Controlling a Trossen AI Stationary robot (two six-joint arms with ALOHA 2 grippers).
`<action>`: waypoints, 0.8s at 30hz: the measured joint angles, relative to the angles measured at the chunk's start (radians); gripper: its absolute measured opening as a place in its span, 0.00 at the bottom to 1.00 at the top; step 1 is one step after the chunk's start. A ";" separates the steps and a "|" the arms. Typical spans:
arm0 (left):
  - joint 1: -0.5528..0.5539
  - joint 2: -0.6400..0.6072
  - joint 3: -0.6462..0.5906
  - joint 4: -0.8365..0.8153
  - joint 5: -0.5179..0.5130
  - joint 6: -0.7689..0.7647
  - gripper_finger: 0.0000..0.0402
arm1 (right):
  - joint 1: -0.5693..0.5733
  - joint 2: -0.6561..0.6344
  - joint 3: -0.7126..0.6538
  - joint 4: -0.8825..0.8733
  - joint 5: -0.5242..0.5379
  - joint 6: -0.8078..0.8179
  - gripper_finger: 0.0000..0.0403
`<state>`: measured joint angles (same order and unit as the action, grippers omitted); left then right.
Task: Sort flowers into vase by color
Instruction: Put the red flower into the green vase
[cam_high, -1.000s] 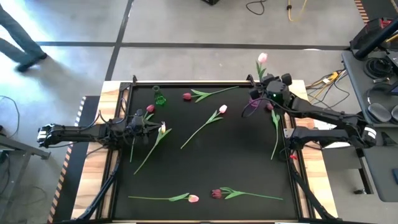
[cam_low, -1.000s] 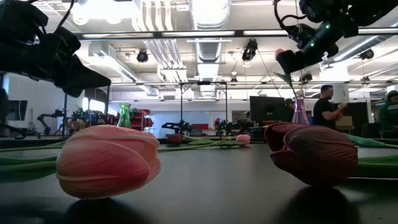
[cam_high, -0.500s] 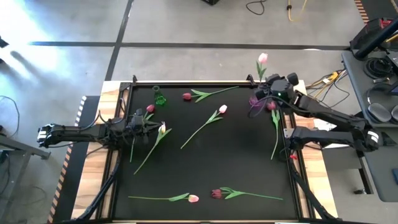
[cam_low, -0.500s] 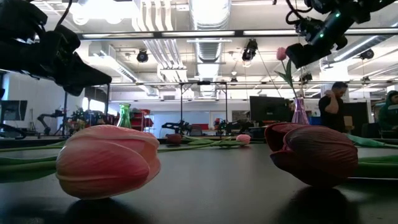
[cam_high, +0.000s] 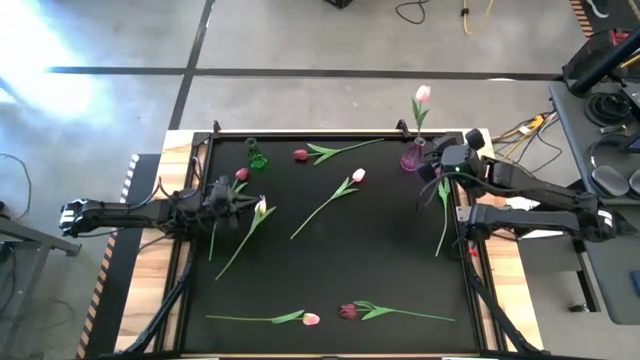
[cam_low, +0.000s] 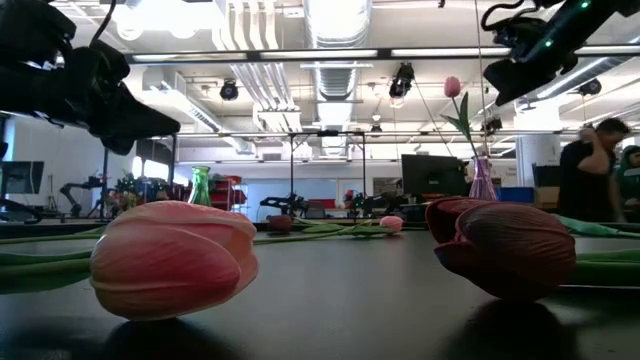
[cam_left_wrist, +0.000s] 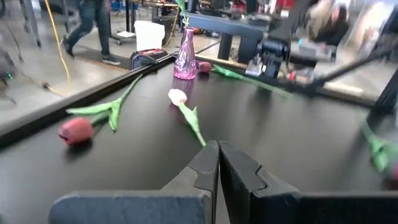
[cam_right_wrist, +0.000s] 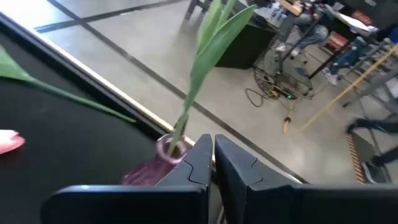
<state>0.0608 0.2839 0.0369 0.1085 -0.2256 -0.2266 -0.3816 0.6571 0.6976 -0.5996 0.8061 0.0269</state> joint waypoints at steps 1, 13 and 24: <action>0.000 0.000 0.000 0.014 0.000 -0.046 0.00 | 0.015 -0.007 -0.005 -0.001 0.005 0.006 0.03; 0.000 0.035 0.000 0.119 -0.042 -0.093 0.00 | 0.174 -0.068 -0.066 0.006 0.009 0.071 0.03; 0.002 0.283 0.372 -0.606 -0.281 -0.348 0.00 | 0.227 -0.063 -0.139 0.060 0.008 0.107 0.03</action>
<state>0.0630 0.5665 0.4092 -0.4978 -0.5064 -0.5746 -0.1541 0.5938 0.5582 -0.5392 0.8139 0.1337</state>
